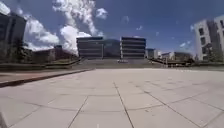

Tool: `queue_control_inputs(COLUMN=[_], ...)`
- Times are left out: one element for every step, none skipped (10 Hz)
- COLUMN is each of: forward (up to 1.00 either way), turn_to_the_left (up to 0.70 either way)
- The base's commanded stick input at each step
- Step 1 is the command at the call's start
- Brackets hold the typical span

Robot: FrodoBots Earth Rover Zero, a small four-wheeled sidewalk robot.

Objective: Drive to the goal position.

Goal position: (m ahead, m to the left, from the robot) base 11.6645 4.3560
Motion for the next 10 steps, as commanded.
queue_control_inputs(forward=[0.7,0.7,0.7,0.7,0.7,0.7,0.7,0.7,0.7,0.7], turn_to_the_left=[0.0,0.0,0.0,0.0,0.0,0.0,0.0,0.0,0.0,0.0])
